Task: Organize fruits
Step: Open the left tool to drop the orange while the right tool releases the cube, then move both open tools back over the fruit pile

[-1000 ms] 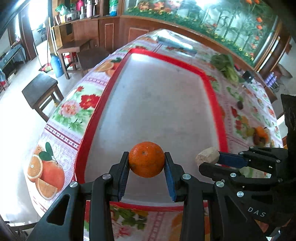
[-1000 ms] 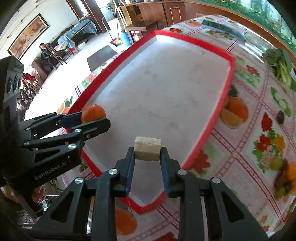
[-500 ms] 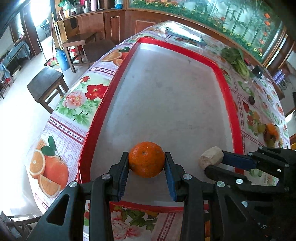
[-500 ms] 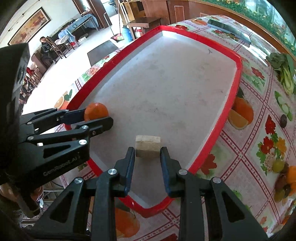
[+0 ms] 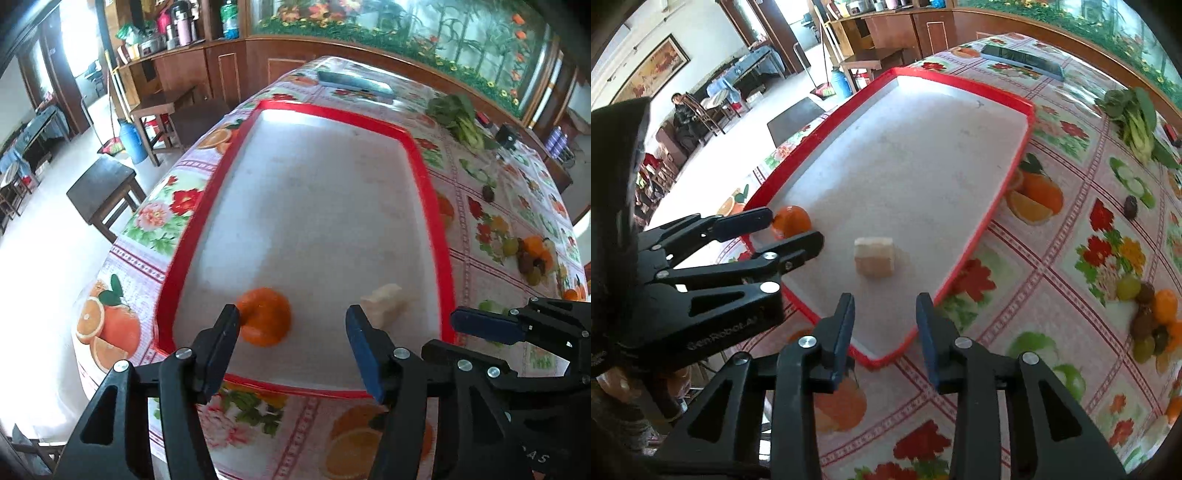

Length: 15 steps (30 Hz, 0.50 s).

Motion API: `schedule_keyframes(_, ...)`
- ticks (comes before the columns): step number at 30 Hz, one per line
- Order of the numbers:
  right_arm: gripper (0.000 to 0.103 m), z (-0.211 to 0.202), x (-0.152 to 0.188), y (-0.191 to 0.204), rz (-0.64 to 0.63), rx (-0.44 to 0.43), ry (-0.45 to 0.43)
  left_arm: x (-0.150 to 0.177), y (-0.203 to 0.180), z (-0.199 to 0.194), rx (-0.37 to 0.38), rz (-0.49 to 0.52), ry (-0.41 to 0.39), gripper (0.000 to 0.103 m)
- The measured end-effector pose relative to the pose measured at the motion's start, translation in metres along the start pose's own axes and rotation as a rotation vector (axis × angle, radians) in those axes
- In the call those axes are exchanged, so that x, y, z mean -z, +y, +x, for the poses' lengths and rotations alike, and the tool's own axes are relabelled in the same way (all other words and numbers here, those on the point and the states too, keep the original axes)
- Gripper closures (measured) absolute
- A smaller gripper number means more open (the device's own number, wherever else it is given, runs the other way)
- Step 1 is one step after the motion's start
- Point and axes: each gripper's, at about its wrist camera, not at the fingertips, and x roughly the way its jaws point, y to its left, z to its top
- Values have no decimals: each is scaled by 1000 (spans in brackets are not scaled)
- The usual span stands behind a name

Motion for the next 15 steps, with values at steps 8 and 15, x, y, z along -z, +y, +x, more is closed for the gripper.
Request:
schedule_keyframes(8,63,-36,27,-38,81,25,-46,-1,-54,-11,48,89,-18,43)
schedule_keyframes(15,54,-80,74,-100,226,87,-103,3,-129,-8,116,228,5,43)
